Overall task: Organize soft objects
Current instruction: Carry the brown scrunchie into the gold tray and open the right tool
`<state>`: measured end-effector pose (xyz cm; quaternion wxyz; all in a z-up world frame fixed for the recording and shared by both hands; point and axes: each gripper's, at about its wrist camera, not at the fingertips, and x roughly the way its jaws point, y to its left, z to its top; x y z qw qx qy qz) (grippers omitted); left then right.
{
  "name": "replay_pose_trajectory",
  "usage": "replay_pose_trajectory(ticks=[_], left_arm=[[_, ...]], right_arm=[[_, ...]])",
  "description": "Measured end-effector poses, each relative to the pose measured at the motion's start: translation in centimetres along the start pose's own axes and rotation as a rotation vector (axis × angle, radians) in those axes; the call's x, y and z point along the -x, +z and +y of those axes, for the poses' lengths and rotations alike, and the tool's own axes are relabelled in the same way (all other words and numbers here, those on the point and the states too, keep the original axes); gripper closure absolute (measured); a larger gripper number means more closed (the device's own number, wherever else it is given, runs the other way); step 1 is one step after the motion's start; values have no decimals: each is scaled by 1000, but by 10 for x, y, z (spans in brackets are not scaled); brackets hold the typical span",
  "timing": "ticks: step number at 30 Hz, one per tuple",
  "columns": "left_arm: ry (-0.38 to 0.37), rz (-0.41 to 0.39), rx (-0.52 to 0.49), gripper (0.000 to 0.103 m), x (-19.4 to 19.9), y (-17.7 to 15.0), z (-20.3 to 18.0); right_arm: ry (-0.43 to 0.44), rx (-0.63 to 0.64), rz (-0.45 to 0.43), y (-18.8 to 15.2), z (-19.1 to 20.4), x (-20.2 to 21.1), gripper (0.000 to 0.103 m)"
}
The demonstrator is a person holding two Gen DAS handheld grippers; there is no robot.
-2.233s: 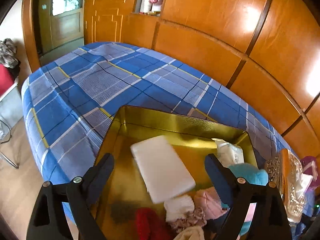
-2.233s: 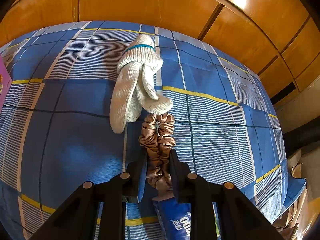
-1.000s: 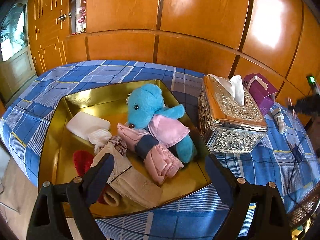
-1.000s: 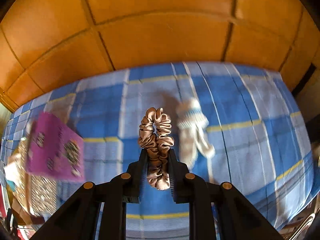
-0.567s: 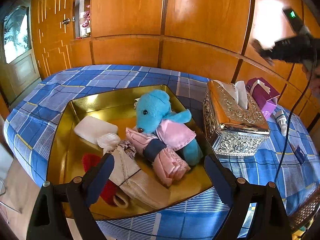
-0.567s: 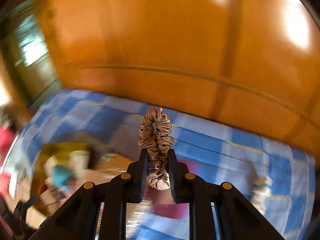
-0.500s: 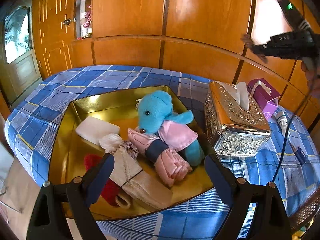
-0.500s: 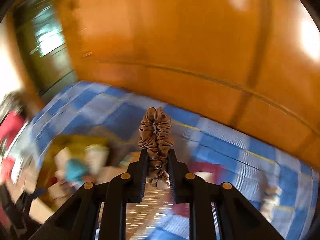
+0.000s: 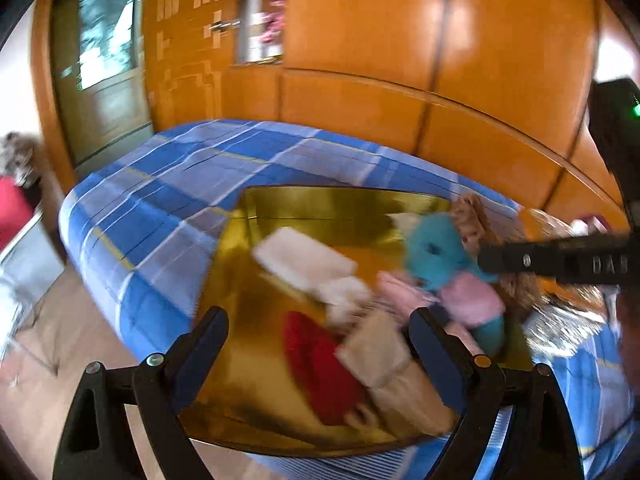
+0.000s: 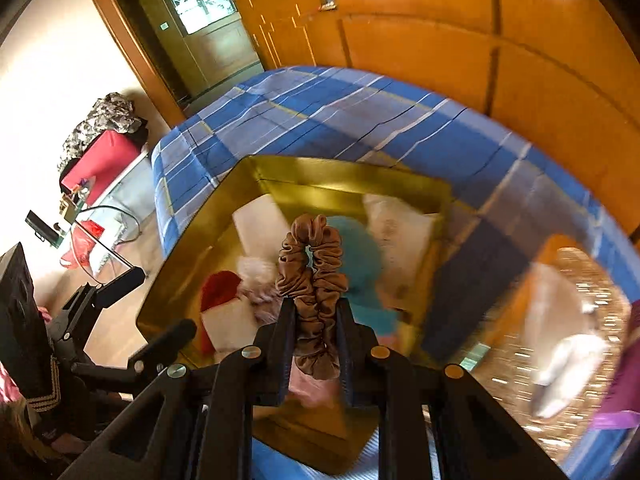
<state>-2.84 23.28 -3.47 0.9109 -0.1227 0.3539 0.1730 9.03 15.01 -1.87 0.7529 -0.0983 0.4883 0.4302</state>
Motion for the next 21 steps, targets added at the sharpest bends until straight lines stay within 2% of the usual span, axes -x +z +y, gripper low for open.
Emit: replay_pose_trajectory(ticks=[5, 6, 9, 17, 21], left_arm=[[17, 1, 48, 11, -6, 0, 15], [19, 3, 46, 11, -7, -1, 14], [1, 15, 37, 11, -9, -3, 12], [-8, 13, 21, 11, -9, -3, 6], [-22, -2, -6, 11, -3, -4, -4]], right_arm=[[-18, -42, -15, 17, 12, -31, 79], [-10, -51, -16, 20, 13, -38, 72], [-4, -94, -27, 22, 12, -41, 63], [-42, -114, -114, 7, 9, -13, 63], [-104, -91, -174, -12, 10, 9, 63]])
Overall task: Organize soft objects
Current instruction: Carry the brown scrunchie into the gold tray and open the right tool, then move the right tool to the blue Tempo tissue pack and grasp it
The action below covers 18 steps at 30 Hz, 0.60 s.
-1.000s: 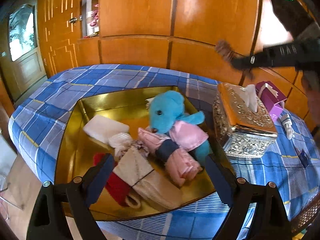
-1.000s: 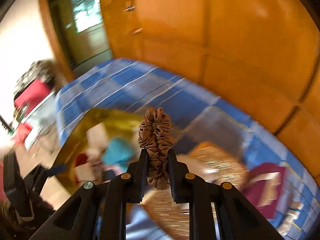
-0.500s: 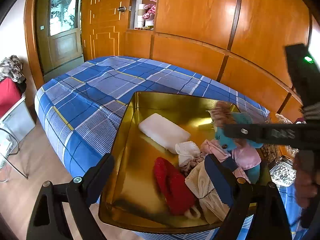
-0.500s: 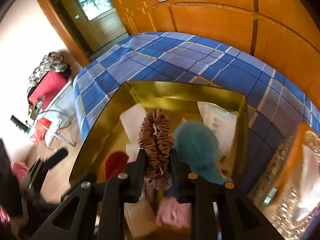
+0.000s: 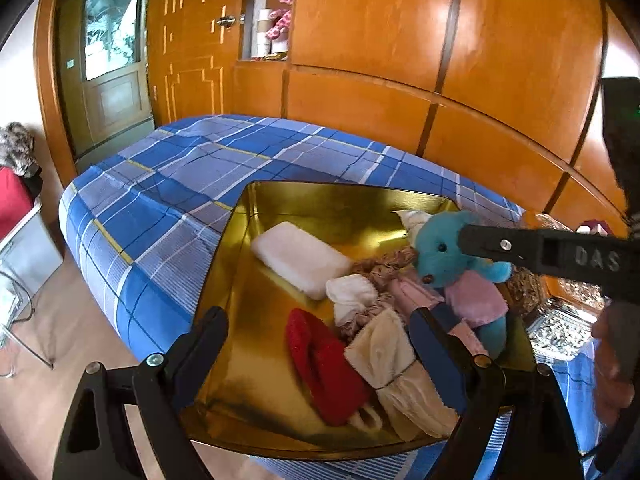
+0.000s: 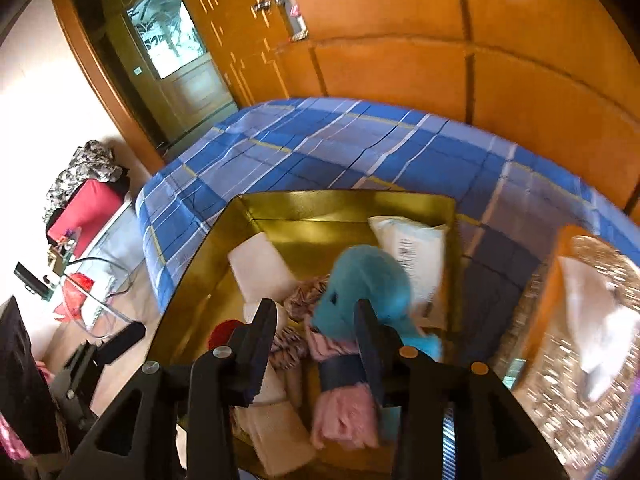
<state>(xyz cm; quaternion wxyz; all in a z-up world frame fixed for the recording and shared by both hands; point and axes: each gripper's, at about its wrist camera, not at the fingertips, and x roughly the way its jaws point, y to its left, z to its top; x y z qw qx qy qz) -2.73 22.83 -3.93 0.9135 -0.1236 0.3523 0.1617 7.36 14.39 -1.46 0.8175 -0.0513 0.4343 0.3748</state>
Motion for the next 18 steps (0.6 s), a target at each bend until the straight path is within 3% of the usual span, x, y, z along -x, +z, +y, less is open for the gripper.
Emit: replay_pose_trajectory(ticks=[18], left_arm=[[-75, -12, -136, 11, 14, -12, -44]], right_arm=[[-225, -18, -132, -63, -33, 71, 63]])
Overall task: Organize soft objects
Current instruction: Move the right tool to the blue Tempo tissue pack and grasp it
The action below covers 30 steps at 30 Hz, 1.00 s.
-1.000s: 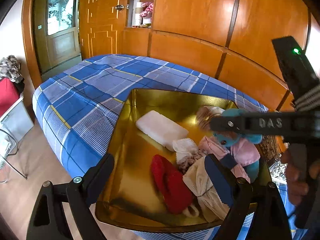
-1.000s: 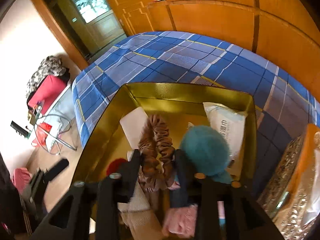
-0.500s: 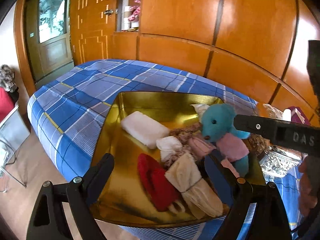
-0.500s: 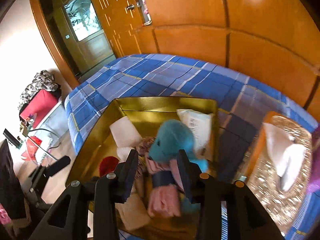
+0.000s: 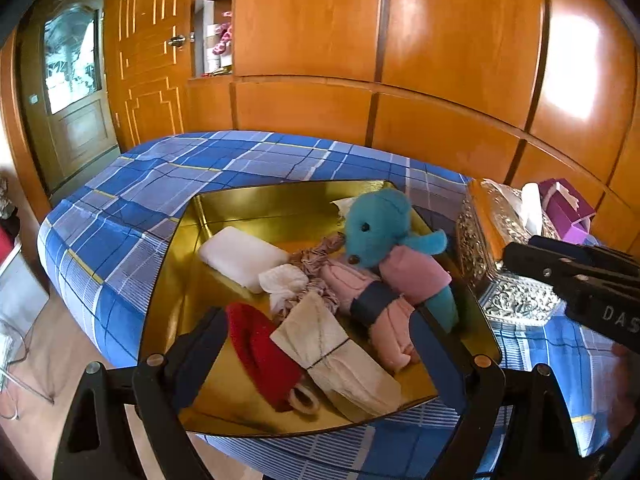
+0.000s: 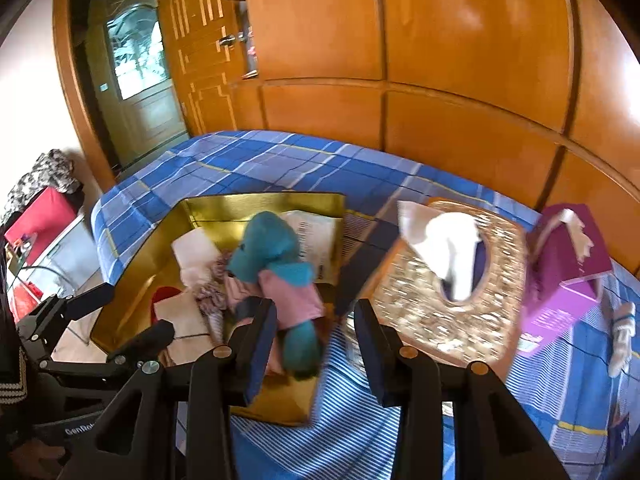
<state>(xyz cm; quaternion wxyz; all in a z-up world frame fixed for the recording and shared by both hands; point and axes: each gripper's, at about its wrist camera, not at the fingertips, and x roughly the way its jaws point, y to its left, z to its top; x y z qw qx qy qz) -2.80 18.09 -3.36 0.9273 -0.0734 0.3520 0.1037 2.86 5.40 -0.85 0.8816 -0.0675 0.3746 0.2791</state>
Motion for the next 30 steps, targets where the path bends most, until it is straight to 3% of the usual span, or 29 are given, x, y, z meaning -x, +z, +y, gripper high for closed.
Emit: replay_pose_trajectory(ticks=[11, 25, 30], left_arm=[[-27, 8, -39, 11, 1, -4, -13], [-60, 8, -92, 11, 6, -7, -29], [-82, 14, -131, 11, 9, -10, -43]], right_arm=[[-145, -89, 16, -30, -72, 27, 63], [-326, -344, 31, -73, -186, 82, 63], [-388, -439, 79, -86, -225, 93, 63]])
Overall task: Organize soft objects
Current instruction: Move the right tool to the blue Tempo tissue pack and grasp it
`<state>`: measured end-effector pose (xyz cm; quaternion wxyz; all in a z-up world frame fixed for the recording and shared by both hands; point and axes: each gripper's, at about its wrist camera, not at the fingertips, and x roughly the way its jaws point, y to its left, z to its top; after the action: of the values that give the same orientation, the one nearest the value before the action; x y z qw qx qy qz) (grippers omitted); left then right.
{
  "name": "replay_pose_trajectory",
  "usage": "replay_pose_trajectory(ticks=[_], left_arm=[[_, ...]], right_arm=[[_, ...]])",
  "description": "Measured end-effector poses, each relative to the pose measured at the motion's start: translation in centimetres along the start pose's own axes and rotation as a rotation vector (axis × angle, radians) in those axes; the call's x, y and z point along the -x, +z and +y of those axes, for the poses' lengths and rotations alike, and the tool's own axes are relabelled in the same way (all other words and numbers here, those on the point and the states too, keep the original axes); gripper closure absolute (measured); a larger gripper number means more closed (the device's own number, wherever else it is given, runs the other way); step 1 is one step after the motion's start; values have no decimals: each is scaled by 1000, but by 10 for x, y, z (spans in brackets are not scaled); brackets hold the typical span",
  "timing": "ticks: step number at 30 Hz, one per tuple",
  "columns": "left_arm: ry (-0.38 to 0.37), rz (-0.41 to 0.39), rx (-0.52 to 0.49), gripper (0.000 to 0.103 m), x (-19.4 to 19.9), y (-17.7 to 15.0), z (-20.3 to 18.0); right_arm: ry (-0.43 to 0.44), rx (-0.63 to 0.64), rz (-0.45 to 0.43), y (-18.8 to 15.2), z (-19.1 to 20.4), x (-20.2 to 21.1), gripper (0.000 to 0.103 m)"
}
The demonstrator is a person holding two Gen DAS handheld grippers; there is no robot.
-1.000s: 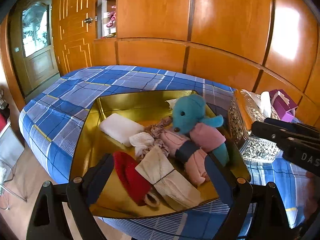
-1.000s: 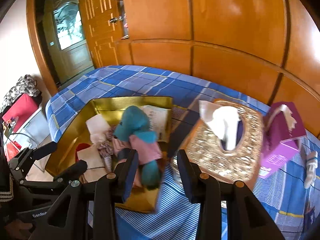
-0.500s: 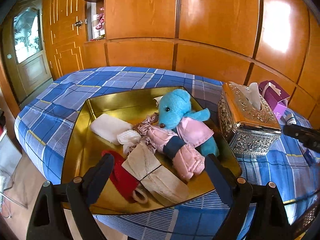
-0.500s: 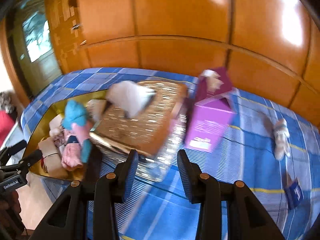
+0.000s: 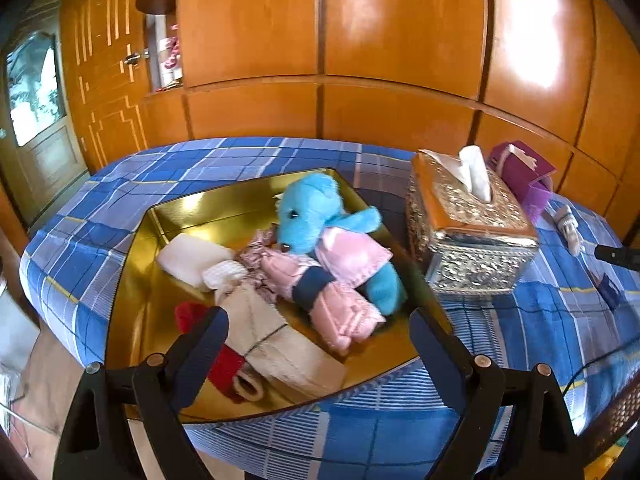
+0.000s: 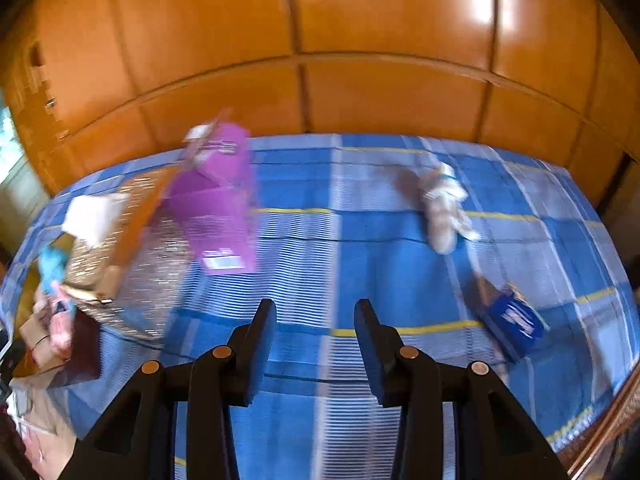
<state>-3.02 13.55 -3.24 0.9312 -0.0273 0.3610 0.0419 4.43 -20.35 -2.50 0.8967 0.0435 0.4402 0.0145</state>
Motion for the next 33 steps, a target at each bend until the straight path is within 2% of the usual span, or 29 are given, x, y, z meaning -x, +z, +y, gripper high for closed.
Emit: replay_pose_trajectory(ticks=[10, 17, 19, 20, 23, 28, 33], left_arm=[[-36, 12, -85, 11, -1, 2, -33], [-118, 15, -188, 11, -2, 7, -71], [-141, 15, -220, 11, -3, 8, -83], [-151, 17, -232, 11, -3, 8, -88], [-182, 24, -274, 11, -4, 9, -104], [-218, 44, -326, 11, -8, 9, -129], [-245, 52, -363, 11, -9, 9, -147]], right_arm=[[-19, -108, 130, 19, -79, -18, 62], [-27, -199, 231, 36, -147, -38, 60], [-39, -249, 245, 40, -168, -42, 49], [-40, -266, 251, 42, -176, -45, 40], [-55, -332, 278, 44, -202, -54, 38], [-75, -324, 330, 44, -214, -75, 38], [-51, -192, 454, 41, -199, -98, 36]])
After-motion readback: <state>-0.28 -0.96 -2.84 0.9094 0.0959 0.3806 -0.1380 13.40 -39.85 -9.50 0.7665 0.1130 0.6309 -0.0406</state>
